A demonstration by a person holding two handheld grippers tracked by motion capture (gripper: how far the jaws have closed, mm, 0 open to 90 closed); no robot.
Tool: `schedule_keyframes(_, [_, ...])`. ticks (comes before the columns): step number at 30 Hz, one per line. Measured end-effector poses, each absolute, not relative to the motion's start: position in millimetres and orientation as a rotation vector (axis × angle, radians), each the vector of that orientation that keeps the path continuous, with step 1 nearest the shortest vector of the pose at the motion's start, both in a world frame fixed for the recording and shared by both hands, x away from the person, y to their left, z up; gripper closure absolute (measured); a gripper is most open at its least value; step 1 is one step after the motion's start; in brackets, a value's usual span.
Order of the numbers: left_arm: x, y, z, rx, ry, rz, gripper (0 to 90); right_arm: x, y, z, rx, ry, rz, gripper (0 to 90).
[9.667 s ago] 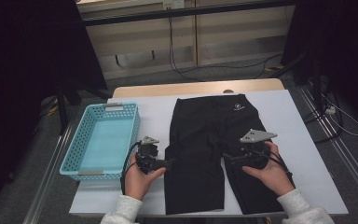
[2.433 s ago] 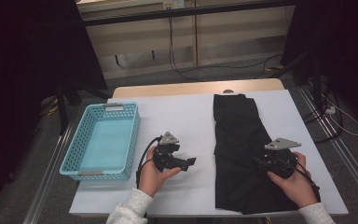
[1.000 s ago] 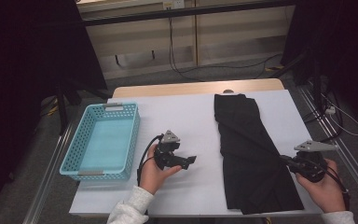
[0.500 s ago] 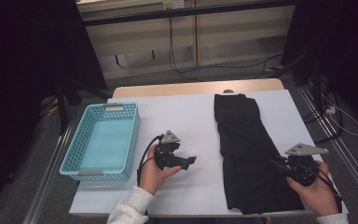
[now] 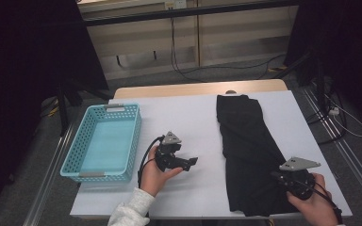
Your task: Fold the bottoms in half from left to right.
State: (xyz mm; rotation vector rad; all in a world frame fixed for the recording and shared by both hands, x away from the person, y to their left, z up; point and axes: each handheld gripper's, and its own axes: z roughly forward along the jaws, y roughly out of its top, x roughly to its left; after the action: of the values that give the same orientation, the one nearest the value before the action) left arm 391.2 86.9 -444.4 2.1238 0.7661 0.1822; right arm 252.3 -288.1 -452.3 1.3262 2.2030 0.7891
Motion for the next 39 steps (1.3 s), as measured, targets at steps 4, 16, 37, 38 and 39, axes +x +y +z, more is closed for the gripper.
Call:
schedule_keyframes(4, [392.6,87.4,-443.5,2.120,0.765,0.182,14.4,247.4,-299.7,-445.3,1.328,2.182,0.795,90.0])
schedule_keyframes(16, [393.1,87.3,-446.9,2.126,0.775,0.174,14.4,251.5,-288.1,-458.2,1.362,2.204,0.899,67.6])
schedule_keyframes(37, [394.3,86.6,-445.6,2.130,0.767,0.178,14.9,242.5,-321.3,-441.2,1.352,2.116,0.900,78.4])
schedule_keyframes(38, [394.4,87.0,-445.5,2.133,0.767,0.178,14.8,243.9,-317.9,-439.7,1.332,2.129,0.896,77.8])
schedule_keyframes(39, [394.7,88.2,-445.7,2.130,0.771,0.181,14.8,244.9,-316.0,-438.7,1.322,2.124,0.899,75.8])
